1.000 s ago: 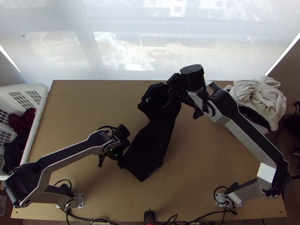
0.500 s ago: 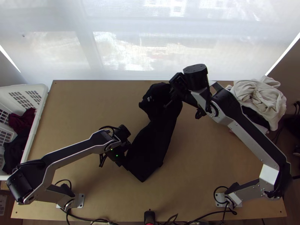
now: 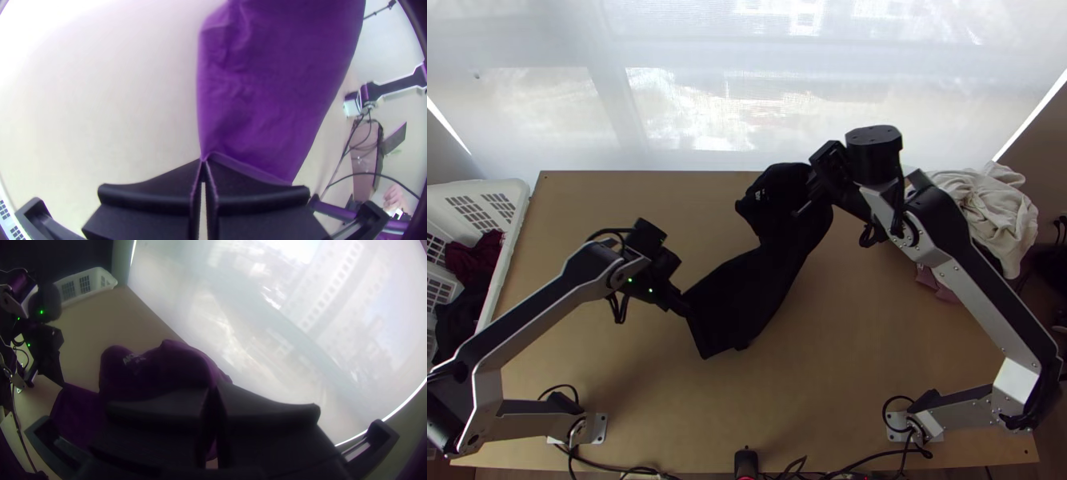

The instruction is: Fold the t-shirt

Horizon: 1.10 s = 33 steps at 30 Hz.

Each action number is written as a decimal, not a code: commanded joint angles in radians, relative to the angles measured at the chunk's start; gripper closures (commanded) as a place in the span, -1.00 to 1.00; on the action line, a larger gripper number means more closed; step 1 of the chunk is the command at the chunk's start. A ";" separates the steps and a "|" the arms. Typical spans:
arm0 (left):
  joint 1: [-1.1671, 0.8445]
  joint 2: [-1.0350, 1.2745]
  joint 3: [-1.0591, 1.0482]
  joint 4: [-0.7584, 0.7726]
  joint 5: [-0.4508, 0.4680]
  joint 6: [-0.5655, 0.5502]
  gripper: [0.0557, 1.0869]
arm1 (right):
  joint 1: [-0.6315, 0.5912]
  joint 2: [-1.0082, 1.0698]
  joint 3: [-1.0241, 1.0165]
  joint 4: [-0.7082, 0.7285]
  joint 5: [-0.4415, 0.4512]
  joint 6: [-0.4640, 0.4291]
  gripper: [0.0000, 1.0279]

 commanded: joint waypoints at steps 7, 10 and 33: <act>0.395 -0.165 0.389 -0.014 0.002 0.016 0.93 | -0.103 -0.160 0.030 0.056 0.003 0.023 0.95; 0.436 -0.186 0.452 0.008 0.002 0.006 0.93 | -0.100 -0.214 0.013 0.057 0.002 0.026 0.95; 0.461 -0.392 0.438 -0.018 0.016 -0.027 0.93 | 0.218 -0.620 -0.511 -0.209 0.000 0.061 0.47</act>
